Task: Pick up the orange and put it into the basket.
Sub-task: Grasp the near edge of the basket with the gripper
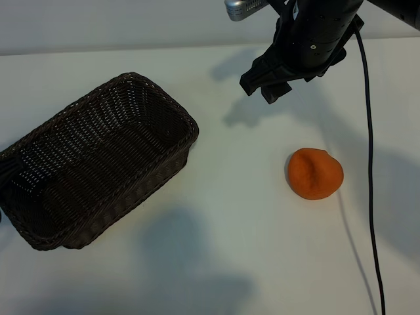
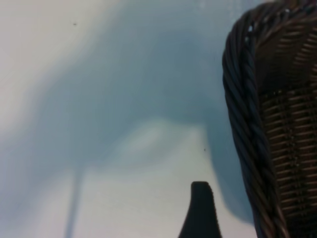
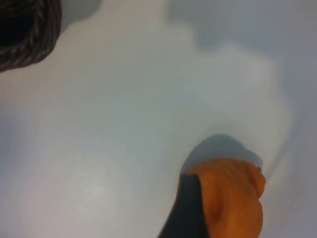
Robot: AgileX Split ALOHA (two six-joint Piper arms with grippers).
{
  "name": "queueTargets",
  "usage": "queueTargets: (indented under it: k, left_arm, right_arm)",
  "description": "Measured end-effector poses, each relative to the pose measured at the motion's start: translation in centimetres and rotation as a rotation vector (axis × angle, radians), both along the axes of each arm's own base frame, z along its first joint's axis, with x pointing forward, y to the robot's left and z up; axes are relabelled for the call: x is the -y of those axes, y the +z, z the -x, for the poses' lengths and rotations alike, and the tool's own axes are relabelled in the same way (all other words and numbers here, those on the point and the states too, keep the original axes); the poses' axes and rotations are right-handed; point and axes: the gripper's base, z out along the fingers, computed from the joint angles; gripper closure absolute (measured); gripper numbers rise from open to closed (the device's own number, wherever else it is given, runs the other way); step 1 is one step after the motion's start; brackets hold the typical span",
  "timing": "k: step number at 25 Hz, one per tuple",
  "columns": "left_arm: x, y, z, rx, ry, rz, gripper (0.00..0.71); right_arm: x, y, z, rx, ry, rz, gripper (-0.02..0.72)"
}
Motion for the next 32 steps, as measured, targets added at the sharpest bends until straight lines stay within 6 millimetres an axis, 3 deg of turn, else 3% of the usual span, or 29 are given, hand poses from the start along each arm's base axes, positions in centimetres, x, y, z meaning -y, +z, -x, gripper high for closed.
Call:
queueTargets:
  k: [23,29,32]
  left_arm:
    - [0.8,-5.3,-3.5,-0.137,-0.025,0.032,0.121]
    - [1.0,-6.8,-3.5,-0.153,-0.032,0.054,0.123]
    - [1.2,-7.6,-3.0,-0.154,-0.034,0.081,0.16]
  right_arm:
    - [0.1,0.0,0.0,-0.004,-0.001,0.002,0.108]
    - [0.1,0.0,0.0,-0.005,-0.002,0.002,0.108]
    - [0.1,0.0,0.0,-0.007,-0.002,0.002,0.108]
